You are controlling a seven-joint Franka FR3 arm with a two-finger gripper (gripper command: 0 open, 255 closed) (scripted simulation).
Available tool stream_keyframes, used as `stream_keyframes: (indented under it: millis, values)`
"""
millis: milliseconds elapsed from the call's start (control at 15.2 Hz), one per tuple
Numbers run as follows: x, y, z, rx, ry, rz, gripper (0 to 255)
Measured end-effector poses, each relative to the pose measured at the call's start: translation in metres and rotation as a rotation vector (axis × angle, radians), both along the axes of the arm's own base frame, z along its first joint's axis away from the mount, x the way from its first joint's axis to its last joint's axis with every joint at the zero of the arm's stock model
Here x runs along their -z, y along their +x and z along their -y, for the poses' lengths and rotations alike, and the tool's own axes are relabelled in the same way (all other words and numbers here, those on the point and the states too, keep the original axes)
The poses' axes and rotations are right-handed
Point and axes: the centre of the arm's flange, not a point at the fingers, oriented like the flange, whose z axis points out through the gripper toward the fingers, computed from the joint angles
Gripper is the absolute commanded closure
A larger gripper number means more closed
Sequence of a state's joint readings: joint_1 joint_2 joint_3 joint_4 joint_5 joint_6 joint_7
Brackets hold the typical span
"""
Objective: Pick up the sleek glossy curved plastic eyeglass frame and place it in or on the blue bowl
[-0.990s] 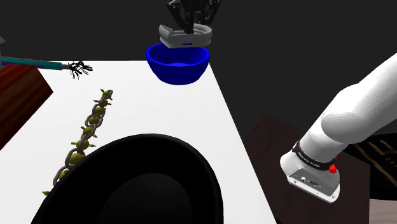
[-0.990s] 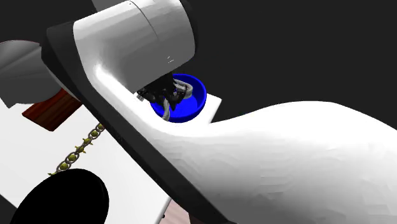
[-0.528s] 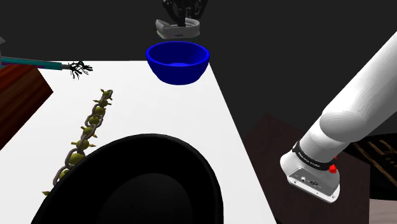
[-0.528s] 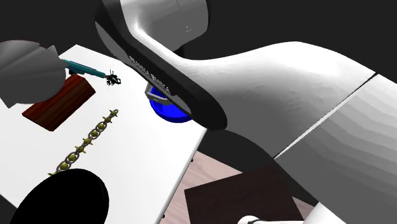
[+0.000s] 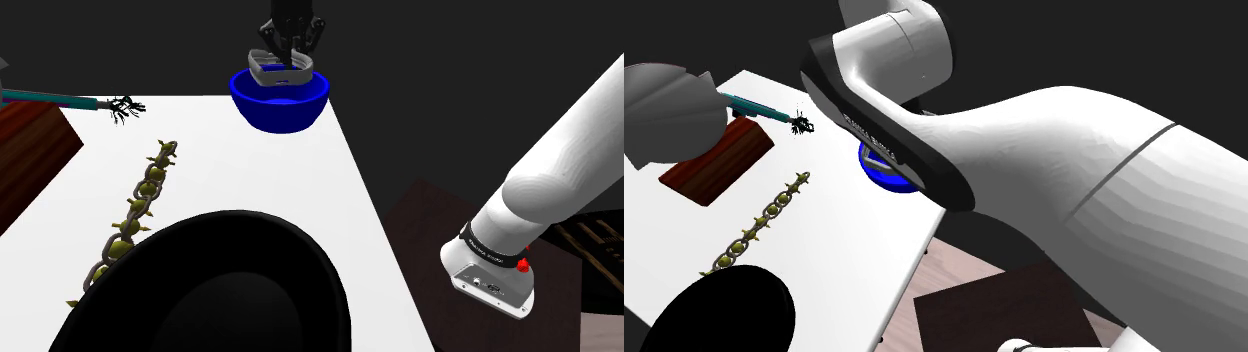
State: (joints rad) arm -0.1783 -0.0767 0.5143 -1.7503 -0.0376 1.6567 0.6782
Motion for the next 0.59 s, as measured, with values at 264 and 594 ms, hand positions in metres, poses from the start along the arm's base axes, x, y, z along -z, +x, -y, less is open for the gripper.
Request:
stream_keyframes:
  millis: [264,594]
  values:
    - [0.018,0.001,0.001,0.000,0.000,0.000,255]
    - [0.020,0.000,0.001,0.000,0.000,0.004,255]
